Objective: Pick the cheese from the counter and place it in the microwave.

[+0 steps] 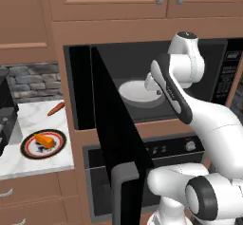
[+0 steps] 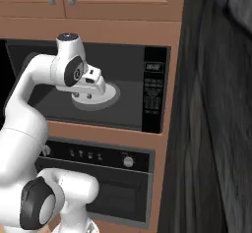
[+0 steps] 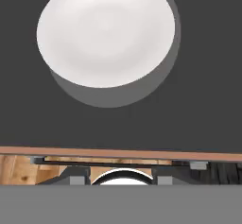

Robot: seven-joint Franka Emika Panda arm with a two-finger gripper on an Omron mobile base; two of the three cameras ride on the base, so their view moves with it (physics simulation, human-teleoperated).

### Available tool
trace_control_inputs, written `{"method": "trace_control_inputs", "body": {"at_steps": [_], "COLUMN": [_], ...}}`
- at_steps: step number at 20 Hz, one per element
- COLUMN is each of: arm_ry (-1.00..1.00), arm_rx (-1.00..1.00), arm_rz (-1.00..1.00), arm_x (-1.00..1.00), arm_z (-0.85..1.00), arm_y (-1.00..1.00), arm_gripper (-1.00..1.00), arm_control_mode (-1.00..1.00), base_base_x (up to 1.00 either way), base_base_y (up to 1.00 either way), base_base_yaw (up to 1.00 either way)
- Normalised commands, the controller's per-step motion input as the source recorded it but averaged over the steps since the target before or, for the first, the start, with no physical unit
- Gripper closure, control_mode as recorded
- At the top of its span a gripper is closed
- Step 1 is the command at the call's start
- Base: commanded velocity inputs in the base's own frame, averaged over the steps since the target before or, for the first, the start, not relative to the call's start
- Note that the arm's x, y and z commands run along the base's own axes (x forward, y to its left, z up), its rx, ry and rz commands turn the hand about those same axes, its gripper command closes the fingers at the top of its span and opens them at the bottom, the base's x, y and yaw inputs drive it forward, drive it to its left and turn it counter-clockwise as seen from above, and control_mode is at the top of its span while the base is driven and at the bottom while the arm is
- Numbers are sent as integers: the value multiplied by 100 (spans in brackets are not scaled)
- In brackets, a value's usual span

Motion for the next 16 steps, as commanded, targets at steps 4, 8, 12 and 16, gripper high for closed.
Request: {"method": "trace_control_inputs", "body": {"at_steps": [4, 8, 12, 16], "arm_ry": [-1, 0, 0, 0], "arm_rx": [0, 0, 0, 0], "arm_rz": [0, 0, 0, 0], "arm_x": [-18, 0, 0, 0], "arm_z": [0, 0, 0, 0], "arm_y": [-4, 0, 0, 0], "arm_gripper": [-100, -100, -100, -100], "arm_control_mode": [100, 100, 100, 100], "base_base_x": [-49, -100, -100, -100], "base_base_y": [-17, -51, -31, -3], "base_base_yaw": [0, 0, 0, 0]}}
